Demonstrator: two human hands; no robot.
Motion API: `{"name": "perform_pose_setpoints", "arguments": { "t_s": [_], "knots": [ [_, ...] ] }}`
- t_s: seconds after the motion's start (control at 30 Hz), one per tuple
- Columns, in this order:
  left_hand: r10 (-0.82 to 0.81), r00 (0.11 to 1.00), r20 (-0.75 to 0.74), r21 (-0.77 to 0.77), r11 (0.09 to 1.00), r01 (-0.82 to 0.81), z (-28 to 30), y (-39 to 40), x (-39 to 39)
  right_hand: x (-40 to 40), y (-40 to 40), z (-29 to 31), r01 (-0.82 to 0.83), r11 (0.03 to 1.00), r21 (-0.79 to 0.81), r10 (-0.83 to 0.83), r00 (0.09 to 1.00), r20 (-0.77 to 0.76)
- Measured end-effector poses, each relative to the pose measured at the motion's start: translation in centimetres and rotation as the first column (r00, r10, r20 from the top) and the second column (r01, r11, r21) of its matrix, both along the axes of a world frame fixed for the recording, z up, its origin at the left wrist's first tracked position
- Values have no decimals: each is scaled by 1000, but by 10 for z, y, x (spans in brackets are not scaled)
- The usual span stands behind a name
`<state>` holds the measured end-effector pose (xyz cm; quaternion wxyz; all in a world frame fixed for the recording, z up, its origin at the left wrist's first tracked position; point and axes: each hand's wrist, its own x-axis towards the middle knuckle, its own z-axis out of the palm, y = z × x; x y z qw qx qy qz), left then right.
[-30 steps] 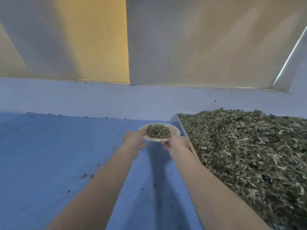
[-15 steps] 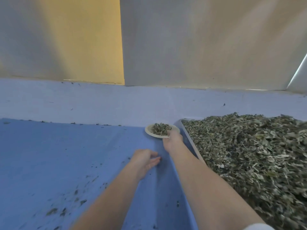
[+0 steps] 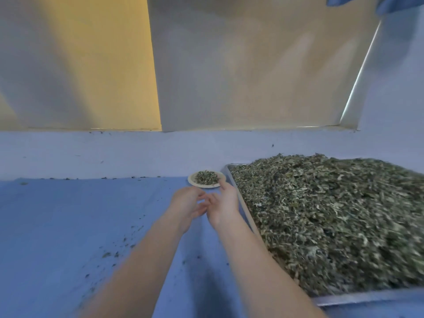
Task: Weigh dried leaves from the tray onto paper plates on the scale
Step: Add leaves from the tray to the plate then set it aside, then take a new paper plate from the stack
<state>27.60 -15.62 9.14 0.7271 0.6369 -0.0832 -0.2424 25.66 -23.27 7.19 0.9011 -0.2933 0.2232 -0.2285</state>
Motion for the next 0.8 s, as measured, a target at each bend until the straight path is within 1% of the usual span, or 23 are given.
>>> {"name": "perform_pose_setpoints", "arguments": {
  "t_s": [0.1,0.17,0.27,0.37,0.47,0.6,0.7,0.73,0.8],
  "knots": [
    [-38,997,72,32,999,36,6,21,-55,-56,30,4,-8,988,-155,6,1000,-10],
    [-67,990,121,45,997,62,4,31,-92,-91,43,1,8,970,-243,-5,1000,13],
    [-74,983,168,62,996,65,-4,34,-138,-137,48,-8,78,958,-275,-67,997,50],
    [-64,984,169,53,997,56,-12,23,-172,-169,40,-17,90,932,-351,-83,996,36],
    [-92,985,143,49,995,86,-19,5,-192,-190,24,-25,100,919,-382,-101,995,17],
    [-107,991,85,55,993,103,-30,-22,-205,-202,1,-43,141,928,-346,-152,988,-6],
    [-73,990,119,95,994,62,-42,-40,-206,-204,-8,-54,148,934,-325,-158,987,-4],
    [-64,990,128,111,993,50,-44,-44,-207,-204,-11,-56,149,928,-343,-161,987,-7],
    [-63,990,126,134,990,46,-45,-51,-209,-208,-20,-58,150,884,-442,-187,982,-40]
  ]
}}
